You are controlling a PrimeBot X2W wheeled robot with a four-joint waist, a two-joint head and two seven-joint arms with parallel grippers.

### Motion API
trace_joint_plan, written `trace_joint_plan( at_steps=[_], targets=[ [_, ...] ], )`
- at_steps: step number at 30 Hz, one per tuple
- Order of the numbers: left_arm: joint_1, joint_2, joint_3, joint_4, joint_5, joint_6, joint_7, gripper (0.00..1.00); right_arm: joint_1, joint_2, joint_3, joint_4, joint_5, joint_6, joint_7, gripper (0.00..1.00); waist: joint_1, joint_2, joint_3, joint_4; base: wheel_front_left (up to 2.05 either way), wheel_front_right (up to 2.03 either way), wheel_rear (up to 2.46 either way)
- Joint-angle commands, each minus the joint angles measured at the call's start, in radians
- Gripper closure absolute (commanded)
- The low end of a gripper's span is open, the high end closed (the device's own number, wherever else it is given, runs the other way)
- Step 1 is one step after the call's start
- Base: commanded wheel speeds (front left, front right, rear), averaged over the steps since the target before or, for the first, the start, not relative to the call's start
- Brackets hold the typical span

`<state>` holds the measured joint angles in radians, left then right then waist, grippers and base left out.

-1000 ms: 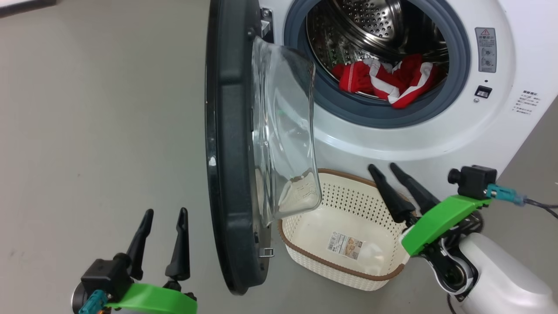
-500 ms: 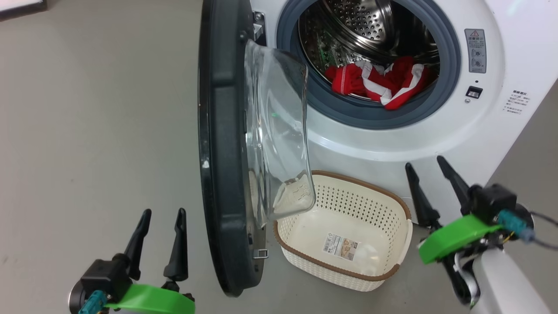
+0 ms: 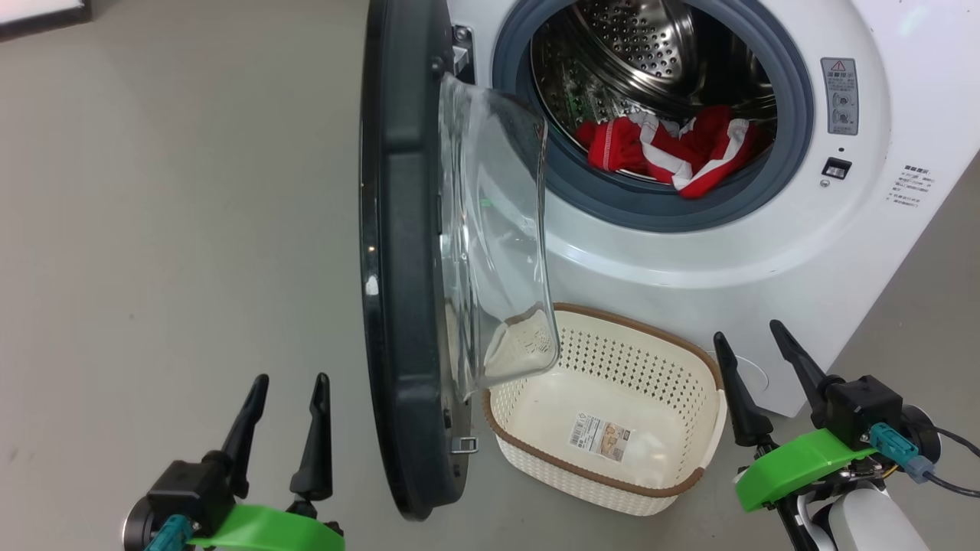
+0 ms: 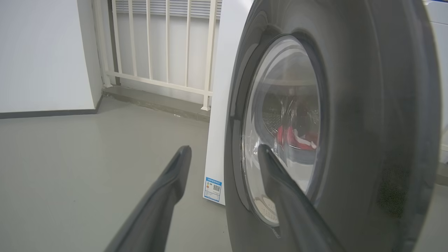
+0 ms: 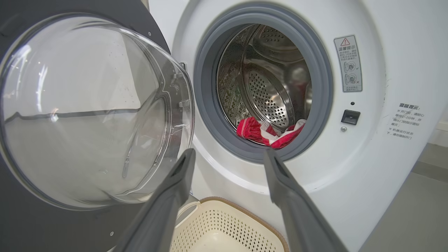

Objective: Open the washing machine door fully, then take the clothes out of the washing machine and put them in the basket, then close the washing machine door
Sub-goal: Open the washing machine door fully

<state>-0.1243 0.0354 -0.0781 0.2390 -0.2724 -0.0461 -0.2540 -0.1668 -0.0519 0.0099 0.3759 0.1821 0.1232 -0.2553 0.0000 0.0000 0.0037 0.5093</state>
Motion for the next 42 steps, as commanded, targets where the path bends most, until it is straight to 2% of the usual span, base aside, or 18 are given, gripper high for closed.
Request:
trace_joint_plan(
  at_steps=[1,7,13,14,15,16,22,27,33,36,42],
  targets=[
    [-0.016,0.015,0.033,-0.022,0.008,-0.007,-0.008,0.00,-0.011,0.001,0.024,-0.025,0.004,0.008,-0.006,0.00,0.0000,0.0000,0.002,-0.001,0.00,0.00,0.00],
    [-0.016,0.015,0.042,-0.028,0.000,0.005,-0.008,0.00,-0.012,0.001,0.030,-0.018,0.012,0.008,-0.006,0.00,0.0000,0.0000,0.008,-0.004,0.00,0.00,0.00],
    [-0.019,0.015,0.041,-0.035,-0.012,-0.003,-0.008,0.00,-0.023,0.002,0.034,-0.023,0.019,0.008,-0.006,0.00,0.0000,0.0000,0.016,-0.006,0.00,0.00,0.00],
    [-0.020,0.015,0.041,-0.033,-0.011,-0.005,-0.008,0.39,-0.024,0.002,0.035,-0.023,0.020,0.008,-0.006,0.00,0.0000,0.0000,0.017,-0.006,0.00,0.00,0.00],
    [-0.021,0.015,0.038,-0.030,-0.007,-0.007,-0.008,0.91,-0.025,0.002,0.036,-0.023,0.020,0.008,-0.006,0.00,0.0000,0.0000,0.018,-0.006,0.00,0.00,0.00],
    [-0.023,0.015,0.037,-0.029,-0.006,-0.009,-0.008,1.00,-0.026,0.002,0.036,-0.023,0.020,0.008,-0.006,0.00,0.0000,0.0000,0.019,-0.006,0.00,0.00,0.00],
    [-0.042,0.015,0.030,-0.054,-0.005,-0.005,-0.008,1.00,-0.030,0.002,0.037,-0.016,0.022,0.008,-0.006,0.00,0.0000,0.0000,0.024,-0.006,0.00,0.00,0.00],
    [-0.077,0.015,0.040,-0.132,-0.013,0.030,-0.008,1.00,-0.034,0.002,0.039,-0.009,0.022,0.008,-0.006,0.00,0.0000,0.0000,0.024,-0.009,0.00,0.00,0.00],
    [-0.125,0.015,0.030,-0.308,-0.001,0.083,0.000,1.00,-0.038,0.002,0.038,-0.001,0.018,0.008,-0.006,0.00,0.0000,0.0000,0.023,-0.015,0.00,0.00,0.00],
    [-0.149,0.015,-0.001,-0.407,0.004,0.096,0.020,1.00,-0.041,0.002,0.038,0.002,0.018,0.008,-0.006,0.00,0.0000,0.0000,0.024,-0.019,0.00,0.00,0.00],
    [-0.180,0.015,-0.137,-0.520,-0.003,0.070,0.077,1.00,-0.046,0.002,0.043,0.007,0.019,0.008,-0.006,0.00,0.0000,0.0000,0.030,-0.029,0.00,0.00,0.00]
  ],
)
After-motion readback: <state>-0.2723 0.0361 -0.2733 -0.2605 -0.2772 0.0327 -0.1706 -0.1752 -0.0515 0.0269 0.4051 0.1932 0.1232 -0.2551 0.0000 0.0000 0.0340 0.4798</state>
